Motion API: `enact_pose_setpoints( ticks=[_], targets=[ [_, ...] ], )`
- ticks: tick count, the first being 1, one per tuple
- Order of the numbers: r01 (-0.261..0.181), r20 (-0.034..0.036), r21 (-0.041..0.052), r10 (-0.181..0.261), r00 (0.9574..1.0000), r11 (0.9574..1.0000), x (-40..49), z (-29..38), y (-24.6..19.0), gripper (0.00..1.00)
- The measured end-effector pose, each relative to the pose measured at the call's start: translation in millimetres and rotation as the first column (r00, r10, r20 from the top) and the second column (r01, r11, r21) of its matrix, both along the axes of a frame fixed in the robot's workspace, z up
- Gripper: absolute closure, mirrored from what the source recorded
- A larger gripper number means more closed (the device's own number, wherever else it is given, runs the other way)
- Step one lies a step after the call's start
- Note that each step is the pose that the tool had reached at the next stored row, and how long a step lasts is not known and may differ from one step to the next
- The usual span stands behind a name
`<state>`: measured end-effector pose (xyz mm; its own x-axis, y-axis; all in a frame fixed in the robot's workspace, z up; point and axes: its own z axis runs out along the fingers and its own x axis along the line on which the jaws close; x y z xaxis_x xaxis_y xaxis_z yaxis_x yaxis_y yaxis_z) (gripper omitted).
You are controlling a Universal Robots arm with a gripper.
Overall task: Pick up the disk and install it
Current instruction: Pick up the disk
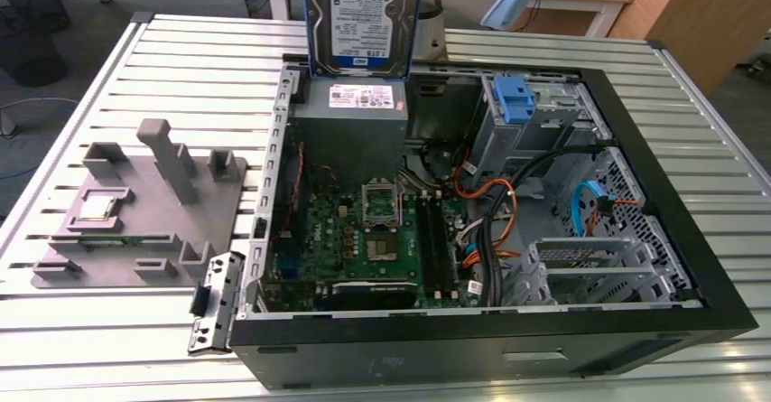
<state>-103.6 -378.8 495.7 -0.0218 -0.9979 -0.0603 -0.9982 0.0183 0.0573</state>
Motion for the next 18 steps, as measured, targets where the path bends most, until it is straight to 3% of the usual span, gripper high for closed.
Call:
enact_pose_setpoints(
  ticks=[3,6,18],
  targets=[
    [0.0,0.0,0.0,0.0,1.0,1.0,0.2,0.0,-0.8,0.65],
    [0.0,-0.0001,-0.0001,0.0,1.0,1.0,0.4,0.0,-5.0,0.65],
    [0.002,0.0,0.0,-0.002,1.0,1.0,2.6,-0.5,-34.1,0.65]
  ],
)
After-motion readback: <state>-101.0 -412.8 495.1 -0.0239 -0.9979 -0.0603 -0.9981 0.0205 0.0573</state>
